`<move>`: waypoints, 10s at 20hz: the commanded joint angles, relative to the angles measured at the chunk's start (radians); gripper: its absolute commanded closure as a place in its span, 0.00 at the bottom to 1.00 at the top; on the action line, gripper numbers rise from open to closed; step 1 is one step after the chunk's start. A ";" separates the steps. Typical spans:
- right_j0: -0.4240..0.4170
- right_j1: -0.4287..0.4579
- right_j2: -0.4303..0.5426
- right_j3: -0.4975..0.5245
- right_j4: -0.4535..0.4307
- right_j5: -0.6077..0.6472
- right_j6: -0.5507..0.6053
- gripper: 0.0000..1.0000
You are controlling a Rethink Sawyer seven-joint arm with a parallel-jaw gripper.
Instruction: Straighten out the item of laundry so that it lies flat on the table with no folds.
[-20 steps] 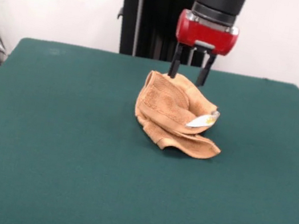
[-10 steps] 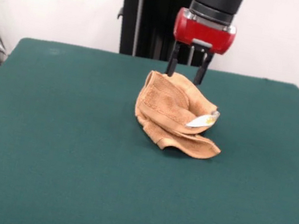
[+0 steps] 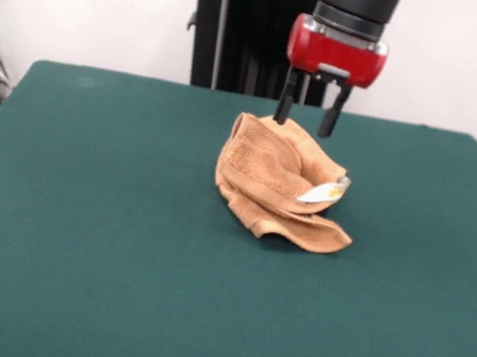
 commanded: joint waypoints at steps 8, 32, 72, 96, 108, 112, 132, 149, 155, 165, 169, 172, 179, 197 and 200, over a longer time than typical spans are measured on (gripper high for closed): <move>0.009 0.003 0.075 -0.033 -0.008 -0.070 0.164 0.00; -0.022 -0.024 0.114 -0.006 -0.019 -0.094 0.159 0.00; -0.163 0.001 0.338 0.010 -0.054 -0.200 0.174 0.00; -0.053 0.100 0.192 -0.054 0.026 0.099 0.157 0.00; -0.027 0.112 0.159 -0.077 0.004 0.053 0.167 0.00; -0.034 0.108 0.168 -0.074 -0.012 -0.030 0.169 0.00; -0.062 0.107 0.209 -0.071 -0.019 -0.152 0.158 0.00; -0.060 0.180 0.209 -0.098 0.005 -0.029 0.141 0.00; -0.057 0.181 0.208 -0.095 0.021 0.025 0.146 0.00; -0.034 0.188 0.183 -0.095 0.050 0.098 0.176 0.00; -0.011 0.204 0.163 -0.099 0.063 0.105 0.193 0.00; 0.002 0.218 0.155 -0.104 0.067 0.083 0.202 0.00; 0.002 0.234 0.163 -0.113 0.057 -0.016 0.204 0.00; -0.010 0.213 0.177 -0.128 0.017 -0.171 0.194 0.00; -0.023 0.202 0.195 -0.123 0.009 -0.188 0.190 0.00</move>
